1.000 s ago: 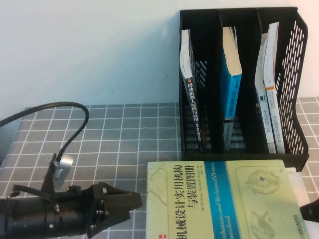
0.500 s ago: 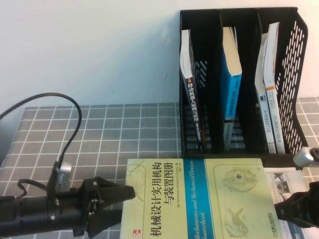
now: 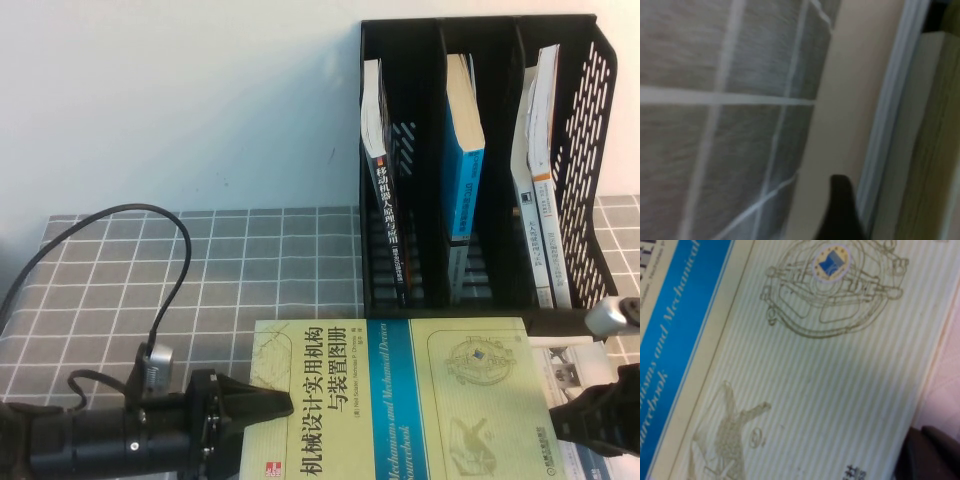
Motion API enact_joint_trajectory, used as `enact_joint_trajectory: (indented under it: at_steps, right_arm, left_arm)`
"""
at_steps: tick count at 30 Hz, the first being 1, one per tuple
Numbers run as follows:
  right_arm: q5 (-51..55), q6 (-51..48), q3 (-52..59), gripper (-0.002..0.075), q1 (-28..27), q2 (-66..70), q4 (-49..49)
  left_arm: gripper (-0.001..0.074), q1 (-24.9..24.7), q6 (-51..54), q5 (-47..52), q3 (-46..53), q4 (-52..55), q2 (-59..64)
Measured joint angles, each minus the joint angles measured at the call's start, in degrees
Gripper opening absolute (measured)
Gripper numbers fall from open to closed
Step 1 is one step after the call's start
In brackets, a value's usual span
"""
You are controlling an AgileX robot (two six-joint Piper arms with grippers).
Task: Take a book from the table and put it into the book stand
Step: Pick up the book with your left arm
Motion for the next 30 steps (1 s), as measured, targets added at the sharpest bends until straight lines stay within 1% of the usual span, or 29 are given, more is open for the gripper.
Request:
enact_joint_trajectory:
  at_steps: [3, 5, 10, 15, 18, 22, 24, 27, 30]
  right_arm:
    - [-0.13, -1.37, 0.0, -0.0003, 0.0, 0.0, 0.2]
    - [-0.26, -2.29, -0.27, -0.0003, 0.0, 0.0, 0.23]
    - [-2.07, -3.2, -4.34, -0.0003, 0.37, -1.56, -0.2]
    - [1.21, -3.2, -13.37, -0.0003, 0.51, -3.39, 0.42]
    - [1.63, -3.44, -18.37, -0.0003, 0.58, -3.14, 2.41]
    - [2.33, -6.2, -23.83, -0.0003, 0.58, -0.83, 8.74]
    - [4.63, -6.72, -25.76, -0.0003, 0.73, 0.48, 11.56]
    - [6.78, -7.73, -27.03, -0.0003, 3.21, 1.81, 13.58]
    - [2.06, -10.75, -27.25, -0.0003, 8.12, 2.68, 14.09]
  left_arm:
    - [0.0371, -0.73, 0.39, 1.01, -0.26, -0.25, 0.0]
    - [0.026, -0.73, 0.88, 1.99, -0.37, -0.25, 0.0]
    - [0.0251, -0.29, 1.52, 2.38, -0.37, -0.13, 0.0]
    - [0.0251, -0.29, -0.4, 0.31, -0.26, 0.59, -3.21]
    - [0.0247, -0.29, -3.21, -2.26, -0.02, 1.67, -8.07]
    - [0.0197, -0.29, -7.47, -3.52, 0.1, 3.25, -17.1]
    - [0.0195, -0.29, -9.41, -4.52, -0.15, 4.36, -21.15]
    - [0.0194, -0.29, -12.02, -5.98, -1.48, 5.51, -26.5]
    - [0.0194, -0.29, -13.55, -6.77, -3.33, 7.7, -31.25]
